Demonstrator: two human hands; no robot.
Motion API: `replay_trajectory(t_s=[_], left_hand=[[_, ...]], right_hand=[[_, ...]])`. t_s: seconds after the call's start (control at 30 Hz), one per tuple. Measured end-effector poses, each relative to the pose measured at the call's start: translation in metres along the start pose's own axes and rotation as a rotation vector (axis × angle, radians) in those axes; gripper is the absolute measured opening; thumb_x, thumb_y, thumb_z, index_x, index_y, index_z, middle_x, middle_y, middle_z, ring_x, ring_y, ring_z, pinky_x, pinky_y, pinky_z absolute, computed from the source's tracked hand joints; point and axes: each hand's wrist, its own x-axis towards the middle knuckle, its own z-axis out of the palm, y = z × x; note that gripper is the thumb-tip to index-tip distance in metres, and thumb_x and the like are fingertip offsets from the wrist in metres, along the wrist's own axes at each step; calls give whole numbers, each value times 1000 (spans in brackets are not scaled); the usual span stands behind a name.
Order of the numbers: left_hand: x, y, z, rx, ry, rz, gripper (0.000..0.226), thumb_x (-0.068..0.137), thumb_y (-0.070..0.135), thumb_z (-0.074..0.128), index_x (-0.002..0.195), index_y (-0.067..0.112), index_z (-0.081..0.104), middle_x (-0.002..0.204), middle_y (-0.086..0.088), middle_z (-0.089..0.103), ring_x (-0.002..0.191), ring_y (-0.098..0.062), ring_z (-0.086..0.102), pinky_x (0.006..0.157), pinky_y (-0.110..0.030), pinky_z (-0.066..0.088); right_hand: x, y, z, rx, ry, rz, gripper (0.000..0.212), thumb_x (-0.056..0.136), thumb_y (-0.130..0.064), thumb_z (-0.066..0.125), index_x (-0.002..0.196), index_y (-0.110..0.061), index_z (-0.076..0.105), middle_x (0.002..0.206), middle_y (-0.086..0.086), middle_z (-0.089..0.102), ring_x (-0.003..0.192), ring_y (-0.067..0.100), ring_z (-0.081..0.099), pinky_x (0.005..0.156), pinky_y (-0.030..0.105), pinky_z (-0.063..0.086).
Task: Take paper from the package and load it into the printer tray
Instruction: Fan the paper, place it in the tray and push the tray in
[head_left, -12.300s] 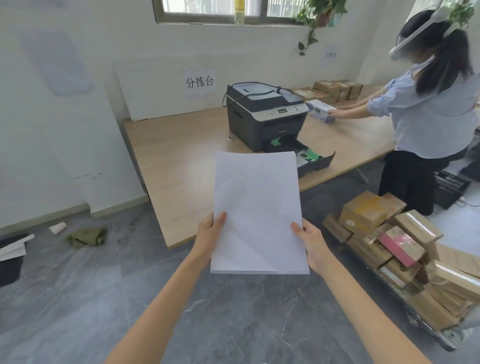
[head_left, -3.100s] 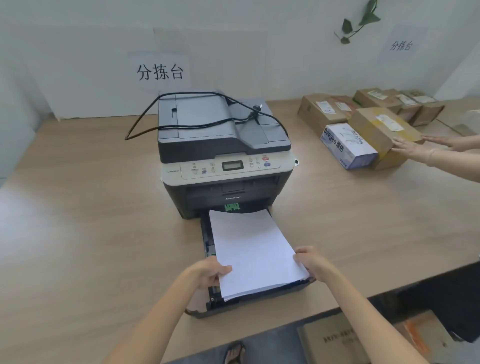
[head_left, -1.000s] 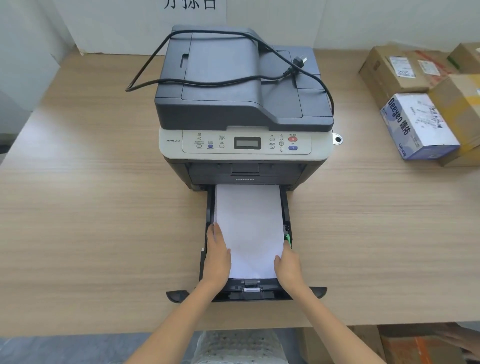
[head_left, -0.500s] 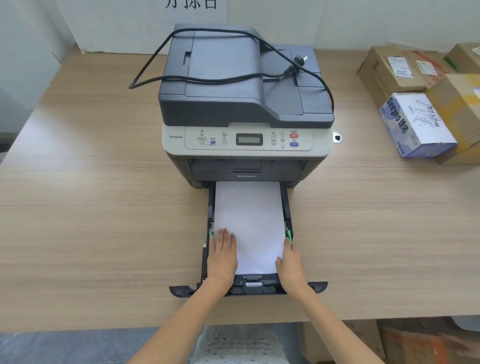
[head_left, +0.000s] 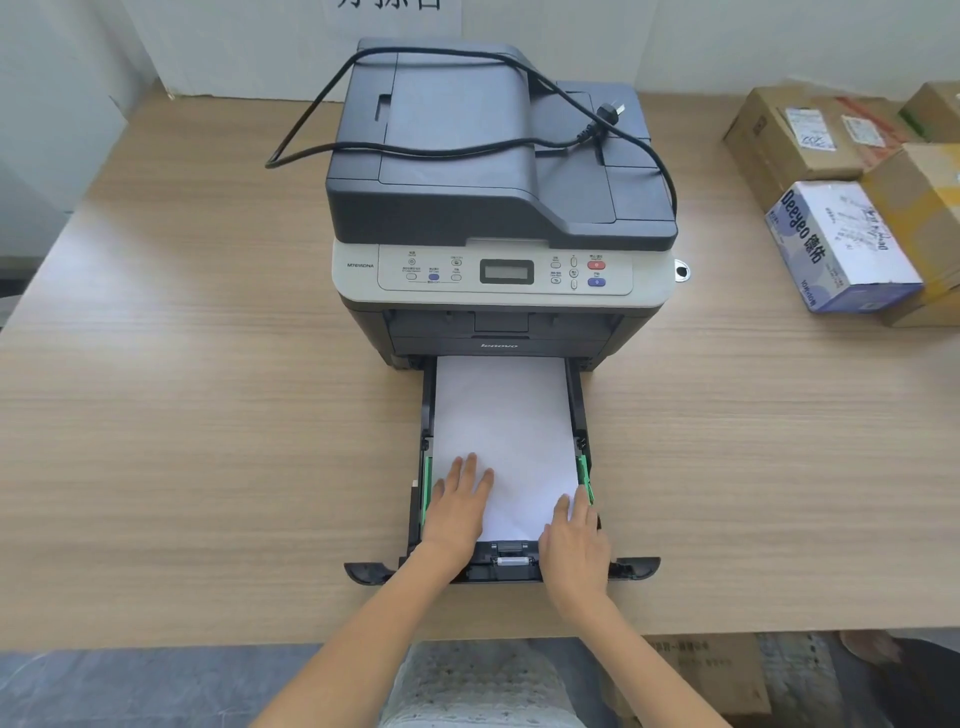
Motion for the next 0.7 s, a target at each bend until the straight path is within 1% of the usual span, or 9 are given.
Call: replay_trajectory(t_s=[0.07, 0.13, 0.2, 0.27, 0.3, 0.37, 0.43, 0.6, 0.7], left_hand=[[0, 1, 0, -8, -4, -8, 70, 91, -3, 45, 149, 16, 12, 160, -12, -4, 148, -29, -4, 119, -45, 15], [1, 1, -1, -13, -8, -14, 70, 91, -2, 46, 149, 16, 12, 160, -12, -4, 148, -29, -4, 119, -45, 15], [1, 2, -2, -10, -15, -19, 71, 90, 0, 49, 149, 16, 13, 160, -12, -4, 148, -30, -3, 119, -46, 16], [1, 3, -2, -11, -25, -19, 71, 90, 4, 51, 148, 15, 13, 159, -13, -4, 147, -31, -4, 119, -47, 17], [0, 2, -3, -16, -34, -16, 72, 90, 6, 53, 148, 15, 13, 159, -13, -4, 147, -31, -4, 118, -47, 17], [0, 0, -5, -22, -55, -3, 73, 90, 13, 56, 148, 15, 13, 159, -13, -5, 147, -32, -4, 118, -48, 17], [1, -1, -8, -19, -72, 13, 76, 88, 23, 61, 148, 14, 14, 159, -13, -4, 147, -32, -4, 118, -48, 18], [3, 1, -11, 64, -84, 11, 85, 82, 35, 68, 146, 14, 16, 158, -15, 2, 146, -33, 2, 115, -48, 24], [6, 2, -10, 96, -68, 9, 86, 79, 37, 70, 144, 14, 19, 157, -15, 6, 145, -34, 7, 112, -48, 30]], right_hand=[[1, 3, -1, -44, 31, -43, 40, 56, -12, 80, 93, 2, 70, 106, 21, 68, 85, 33, 65, 55, 36, 53], [4, 6, -4, -64, 66, -117, 22, 52, -10, 82, 70, -3, 70, 82, 13, 68, 74, 30, 64, 51, 35, 52], [7, 9, 0, -47, 40, -164, 23, 48, -10, 84, 53, -10, 62, 61, 6, 61, 60, 24, 61, 45, 32, 49], [10, 10, -1, -35, 17, -188, 28, 45, -11, 86, 48, -12, 58, 54, 3, 57, 48, 19, 57, 40, 28, 45], [10, 10, -3, -68, 28, -205, 25, 50, -12, 85, 53, -11, 60, 59, 4, 59, 49, 19, 58, 42, 28, 45], [11, 7, -9, -61, -59, -211, 10, 79, -12, 66, 85, -4, 63, 93, 12, 62, 77, 24, 64, 62, 30, 48], [15, 9, -7, -65, -121, -203, 20, 90, -4, 46, 109, -4, 54, 120, 13, 50, 101, 27, 57, 72, 31, 43], [22, 16, -10, -15, -202, -211, 29, 86, 9, 43, 107, -5, 57, 113, 13, 56, 79, 25, 45, 64, 32, 36], [29, 25, -5, 35, -241, -259, 29, 88, 5, 39, 106, -5, 59, 110, 13, 56, 87, 29, 51, 65, 32, 37]])
